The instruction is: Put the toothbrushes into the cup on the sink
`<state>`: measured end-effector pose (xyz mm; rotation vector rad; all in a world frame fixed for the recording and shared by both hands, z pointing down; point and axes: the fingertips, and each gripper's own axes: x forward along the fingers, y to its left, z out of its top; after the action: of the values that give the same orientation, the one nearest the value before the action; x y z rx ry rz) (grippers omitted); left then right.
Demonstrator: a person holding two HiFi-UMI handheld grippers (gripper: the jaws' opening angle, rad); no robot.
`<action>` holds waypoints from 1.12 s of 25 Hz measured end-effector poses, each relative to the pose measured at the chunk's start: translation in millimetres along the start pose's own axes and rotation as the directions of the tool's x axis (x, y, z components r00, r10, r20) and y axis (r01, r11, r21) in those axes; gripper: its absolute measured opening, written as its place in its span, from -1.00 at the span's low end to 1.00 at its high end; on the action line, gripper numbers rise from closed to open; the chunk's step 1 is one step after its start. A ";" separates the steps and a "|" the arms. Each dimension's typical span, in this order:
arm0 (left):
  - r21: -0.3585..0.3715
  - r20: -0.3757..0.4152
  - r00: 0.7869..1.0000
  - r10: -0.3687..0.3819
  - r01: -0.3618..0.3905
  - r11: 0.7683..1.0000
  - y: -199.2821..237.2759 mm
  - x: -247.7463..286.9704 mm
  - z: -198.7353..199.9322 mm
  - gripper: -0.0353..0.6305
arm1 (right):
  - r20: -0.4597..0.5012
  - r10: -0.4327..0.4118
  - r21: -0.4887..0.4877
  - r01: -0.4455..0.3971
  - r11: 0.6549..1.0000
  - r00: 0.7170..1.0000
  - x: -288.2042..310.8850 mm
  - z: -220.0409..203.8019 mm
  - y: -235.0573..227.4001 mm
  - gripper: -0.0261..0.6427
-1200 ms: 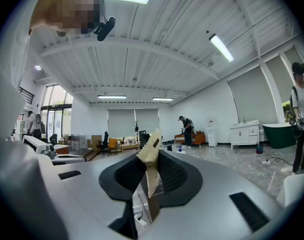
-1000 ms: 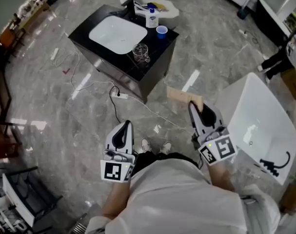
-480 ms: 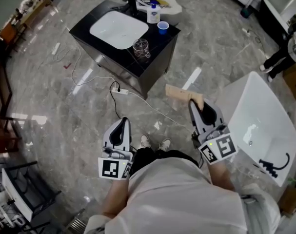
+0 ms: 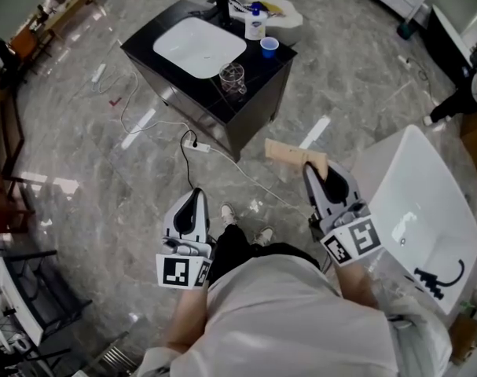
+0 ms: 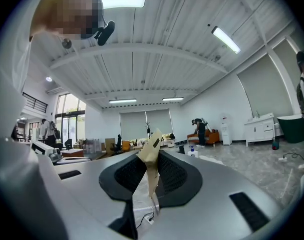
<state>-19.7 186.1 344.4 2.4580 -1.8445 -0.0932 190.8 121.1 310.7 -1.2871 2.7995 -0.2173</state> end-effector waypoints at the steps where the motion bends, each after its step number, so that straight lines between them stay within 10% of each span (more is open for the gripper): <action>1: -0.002 0.004 1.000 0.004 -0.004 1.000 2.1 0.9 0.1 -0.88 | 0.001 0.006 -0.008 -0.006 1.000 1.000 1.7 2.0 1.3 -0.64; 28: -0.046 -0.011 0.996 -0.093 0.093 0.995 130.5 118.0 -9.5 -0.88 | -0.022 -0.077 -0.048 0.076 0.996 0.997 151.5 4.1 -8.7 -0.64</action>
<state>-110.7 36.5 364.7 2.5067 -1.7029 -0.1226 99.0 0.1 309.5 -1.4135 2.7943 -0.1719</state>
